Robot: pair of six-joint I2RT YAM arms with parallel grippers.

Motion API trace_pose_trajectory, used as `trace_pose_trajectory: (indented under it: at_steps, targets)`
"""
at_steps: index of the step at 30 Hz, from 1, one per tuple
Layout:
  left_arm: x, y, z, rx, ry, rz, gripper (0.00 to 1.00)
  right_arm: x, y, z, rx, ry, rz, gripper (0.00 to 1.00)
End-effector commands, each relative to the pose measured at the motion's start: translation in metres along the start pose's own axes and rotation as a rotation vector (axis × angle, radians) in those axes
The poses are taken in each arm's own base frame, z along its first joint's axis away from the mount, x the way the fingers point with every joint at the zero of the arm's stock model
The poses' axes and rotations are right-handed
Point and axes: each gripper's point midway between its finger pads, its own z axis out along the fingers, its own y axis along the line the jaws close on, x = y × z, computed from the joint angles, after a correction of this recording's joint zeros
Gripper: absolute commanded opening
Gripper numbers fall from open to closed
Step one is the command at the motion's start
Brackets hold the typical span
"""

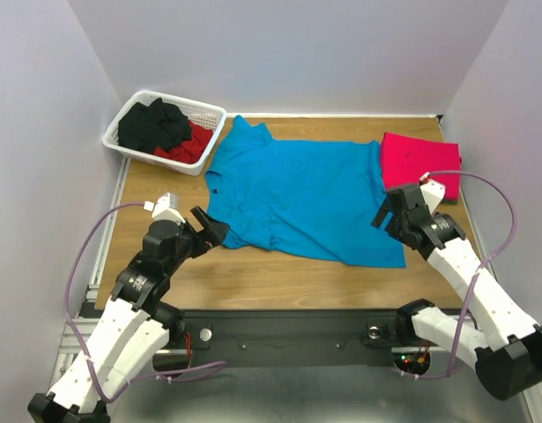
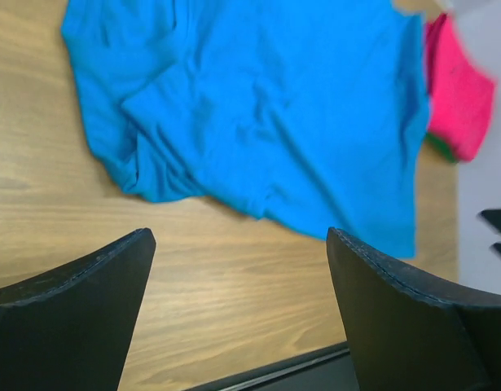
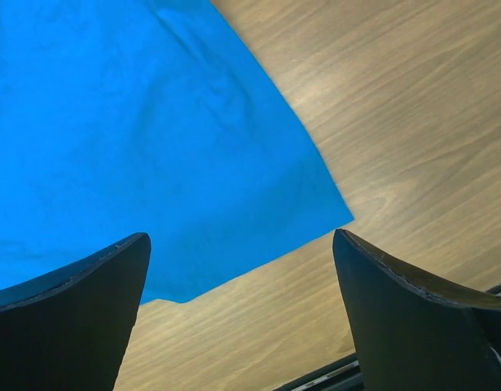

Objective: Fold and stack the t-shirts
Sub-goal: Flatten the tshirt out

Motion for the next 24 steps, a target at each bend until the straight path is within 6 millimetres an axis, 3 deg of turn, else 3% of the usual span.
trace_pose_trajectory:
  at_steps: [1, 6, 8, 10, 12, 15, 21, 24]
  targets:
    - [-0.011, 0.006, 0.003, -0.084, -0.037, -0.071, 0.99, -0.012, 0.016, 0.000, -0.027, -0.004, 0.023, 1.00]
    - [-0.009, 0.018, 0.034, -0.211, 0.028, -0.029, 0.98, -0.008, 0.037, 0.014, -0.087, 0.027, -0.044, 1.00]
    - [-0.020, 0.004, 0.047, -0.178, 0.017, -0.003, 0.99, 0.000, 0.047, 0.019, -0.128, 0.054, -0.056, 1.00]
    - [-0.031, -0.018, 0.067, -0.112, 0.024, 0.036, 0.98, 0.011, 0.072, 0.024, -0.239, 0.105, -0.069, 1.00]
    - [-0.037, -0.028, 0.087, -0.104, 0.033, 0.065, 0.98, 0.023, 0.088, 0.033, -0.298, 0.143, -0.073, 1.00]
    - [-0.039, -0.033, 0.117, -0.126, 0.078, 0.109, 0.98, 0.025, 0.100, 0.045, -0.309, 0.155, -0.077, 1.00]
    - [-0.024, -0.057, 0.171, -0.147, 0.176, 0.251, 0.99, 0.037, 0.102, 0.077, -0.217, 0.194, -0.093, 1.00]
    - [-0.015, -0.039, 0.187, -0.272, 0.217, 0.307, 0.98, 0.044, 0.098, 0.088, -0.178, 0.203, -0.088, 1.00]
